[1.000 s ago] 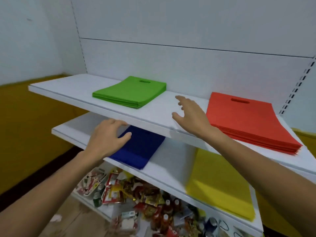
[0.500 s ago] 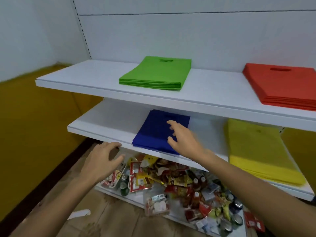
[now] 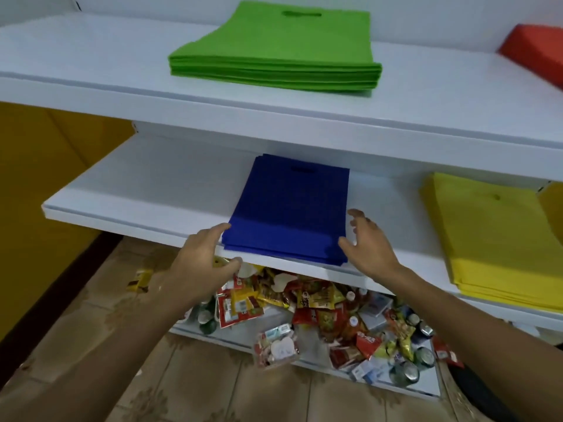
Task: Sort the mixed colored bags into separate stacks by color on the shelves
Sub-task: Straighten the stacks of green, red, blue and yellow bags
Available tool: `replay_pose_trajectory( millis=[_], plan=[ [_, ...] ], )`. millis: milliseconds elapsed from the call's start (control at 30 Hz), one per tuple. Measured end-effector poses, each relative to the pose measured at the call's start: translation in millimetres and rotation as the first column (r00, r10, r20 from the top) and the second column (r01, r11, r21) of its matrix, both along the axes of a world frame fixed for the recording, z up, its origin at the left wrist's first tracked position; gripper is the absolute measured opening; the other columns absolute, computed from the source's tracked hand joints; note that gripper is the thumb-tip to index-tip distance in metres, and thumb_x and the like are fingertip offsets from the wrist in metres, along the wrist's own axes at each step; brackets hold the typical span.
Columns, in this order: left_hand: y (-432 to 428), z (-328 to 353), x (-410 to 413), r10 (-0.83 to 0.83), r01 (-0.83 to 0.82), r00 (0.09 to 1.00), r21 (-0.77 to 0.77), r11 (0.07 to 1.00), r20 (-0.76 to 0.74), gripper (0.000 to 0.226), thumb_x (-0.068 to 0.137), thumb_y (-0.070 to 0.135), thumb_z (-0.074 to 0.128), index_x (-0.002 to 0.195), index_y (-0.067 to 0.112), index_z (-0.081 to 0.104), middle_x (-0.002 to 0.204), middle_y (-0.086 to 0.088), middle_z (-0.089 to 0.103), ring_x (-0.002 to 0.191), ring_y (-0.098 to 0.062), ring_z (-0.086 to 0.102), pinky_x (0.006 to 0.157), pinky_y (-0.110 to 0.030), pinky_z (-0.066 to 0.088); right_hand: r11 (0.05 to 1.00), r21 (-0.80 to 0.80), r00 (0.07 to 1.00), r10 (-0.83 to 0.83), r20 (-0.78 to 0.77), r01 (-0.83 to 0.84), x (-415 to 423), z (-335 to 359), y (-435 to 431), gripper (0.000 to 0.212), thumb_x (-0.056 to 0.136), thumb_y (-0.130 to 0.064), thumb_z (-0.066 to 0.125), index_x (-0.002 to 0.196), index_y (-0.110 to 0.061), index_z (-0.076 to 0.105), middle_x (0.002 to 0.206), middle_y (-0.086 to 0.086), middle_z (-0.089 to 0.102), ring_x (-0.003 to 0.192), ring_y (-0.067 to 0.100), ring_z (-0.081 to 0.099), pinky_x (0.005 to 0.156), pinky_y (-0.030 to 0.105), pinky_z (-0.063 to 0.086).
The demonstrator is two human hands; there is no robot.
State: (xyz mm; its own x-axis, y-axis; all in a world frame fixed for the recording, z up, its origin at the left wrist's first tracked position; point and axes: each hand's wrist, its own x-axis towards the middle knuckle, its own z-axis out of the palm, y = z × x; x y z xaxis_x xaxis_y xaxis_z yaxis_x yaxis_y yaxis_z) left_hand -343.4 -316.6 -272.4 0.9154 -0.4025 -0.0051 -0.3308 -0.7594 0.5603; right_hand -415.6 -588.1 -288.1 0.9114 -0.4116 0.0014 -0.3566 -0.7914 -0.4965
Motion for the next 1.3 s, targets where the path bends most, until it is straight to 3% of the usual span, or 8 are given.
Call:
replay_pose_trajectory(
  millis=[133, 233, 367, 533, 933, 1000, 1133, 1300],
  plan=[
    [-10.7, -36.4, 43.2, -0.070, 0.069, 0.998, 0.064, 0.996, 0.005, 0.068, 0.081, 0.038, 0.064, 0.141, 0.024, 0.033, 0.139, 0.003, 0.044, 0.124, -0.016, 0.037, 0.098, -0.028, 0.035, 0.998, 0.011, 0.998, -0.055, 0.001, 0.055, 28.0, -31.9, -19.3, 0.057, 0.091, -0.017, 0.054, 0.140, -0.004, 0.029, 0.129, 0.021, 0.049, 0.117, 0.033, 0.050, 0.092, 0.038, 0.044],
    [-17.9, -54.7, 64.5, -0.093, 0.095, 0.995, 0.035, 0.995, -0.045, 0.066, 0.080, 0.041, 0.065, 0.135, 0.023, 0.035, 0.119, 0.012, 0.047, 0.104, -0.009, 0.043, 0.081, -0.015, 0.037, 0.991, 0.040, 0.992, -0.123, -0.031, 0.124, 41.4, -50.8, -29.0, 0.057, 0.092, -0.019, 0.053, 0.139, -0.002, 0.028, 0.130, 0.023, 0.048, 0.118, 0.035, 0.049, 0.094, 0.038, 0.043],
    [-22.3, -71.5, 91.8, -0.133, 0.135, 0.990, 0.048, 0.990, -0.034, 0.083, 0.068, 0.067, 0.049, 0.137, 0.026, 0.029, 0.117, -0.001, 0.058, 0.100, -0.023, 0.058, 0.082, -0.039, 0.054, 0.969, 0.086, 0.969, -0.223, -0.106, 0.233, 61.1, -60.1, -39.6, 0.057, 0.094, -0.029, 0.049, 0.141, -0.005, 0.026, 0.132, 0.021, 0.048, 0.119, 0.035, 0.047, 0.097, 0.038, 0.040],
    [-32.6, -69.1, 106.9, -0.116, 0.116, 0.991, -0.001, 0.993, -0.067, 0.068, 0.082, 0.036, 0.064, 0.140, 0.018, 0.032, 0.116, -0.005, 0.061, 0.103, -0.026, 0.059, 0.088, -0.035, 0.051, 0.951, 0.107, 0.952, -0.273, -0.139, 0.289, 81.8, -59.8, -32.6, 0.059, 0.095, -0.033, 0.048, 0.141, -0.006, 0.025, 0.131, 0.019, 0.047, 0.118, 0.035, 0.047, 0.097, 0.038, 0.040],
    [-49.2, -71.6, 127.8, -0.151, 0.151, 0.987, -0.009, 0.988, -0.050, 0.091, 0.062, 0.066, 0.044, 0.139, 0.019, 0.030, 0.116, -0.008, 0.061, 0.102, -0.032, 0.056, 0.087, -0.047, 0.050, 0.935, 0.174, 0.945, -0.281, -0.168, 0.309, 92.3, -53.2, -32.3, 0.065, 0.097, -0.035, 0.044, 0.149, -0.012, 0.011, 0.142, 0.012, 0.042, 0.126, 0.031, 0.043, 0.095, 0.028, 0.039],
    [-51.1, -72.2, 129.7, -0.137, 0.137, 0.988, -0.007, 0.991, -0.076, 0.089, 0.064, 0.062, 0.046, 0.141, 0.020, 0.027, 0.117, -0.009, 0.060, 0.103, -0.033, 0.055, 0.088, -0.047, 0.049, 0.932, 0.200, 0.950, -0.278, -0.139, 0.302, 93.5, -51.5, -30.9, 0.059, 0.097, -0.032, 0.045, 0.147, -0.013, 0.018, 0.139, 0.011, 0.045, 0.120, 0.030, 0.049, 0.084, 0.024, 0.038],
    [-47.5, -76.6, 131.1, -0.206, 0.209, 0.975, 0.023, 0.978, -0.081, 0.090, 0.072, 0.057, 0.055, 0.146, 0.017, 0.022, 0.121, -0.014, 0.057, 0.106, -0.032, 0.054, 0.091, -0.042, 0.048, 0.956, 0.179, 0.970, -0.211, -0.124, 0.231, 93.4, -56.9, -31.6, 0.070, 0.093, -0.041, 0.049, 0.149, -0.020, 0.012, 0.145, 0.007, 0.038, 0.132, 0.029, 0.037, 0.104, 0.031, 0.035],
    [-46.8, -72.4, 144.7, -0.151, 0.122, 0.967, -0.150, 0.981, -0.203, 0.069, 0.088, 0.028, 0.059, 0.145, 0.022, 0.022, 0.138, -0.007, 0.046, 0.116, -0.023, 0.050, 0.095, -0.029, 0.039, 0.944, 0.195, 0.962, -0.250, -0.104, 0.267, 97.2, -56.2, -48.1, 0.066, 0.094, -0.040, 0.048, 0.148, -0.016, 0.018, 0.146, 0.010, 0.037, 0.129, 0.027, 0.041, 0.100, 0.029, 0.036]
  ],
)
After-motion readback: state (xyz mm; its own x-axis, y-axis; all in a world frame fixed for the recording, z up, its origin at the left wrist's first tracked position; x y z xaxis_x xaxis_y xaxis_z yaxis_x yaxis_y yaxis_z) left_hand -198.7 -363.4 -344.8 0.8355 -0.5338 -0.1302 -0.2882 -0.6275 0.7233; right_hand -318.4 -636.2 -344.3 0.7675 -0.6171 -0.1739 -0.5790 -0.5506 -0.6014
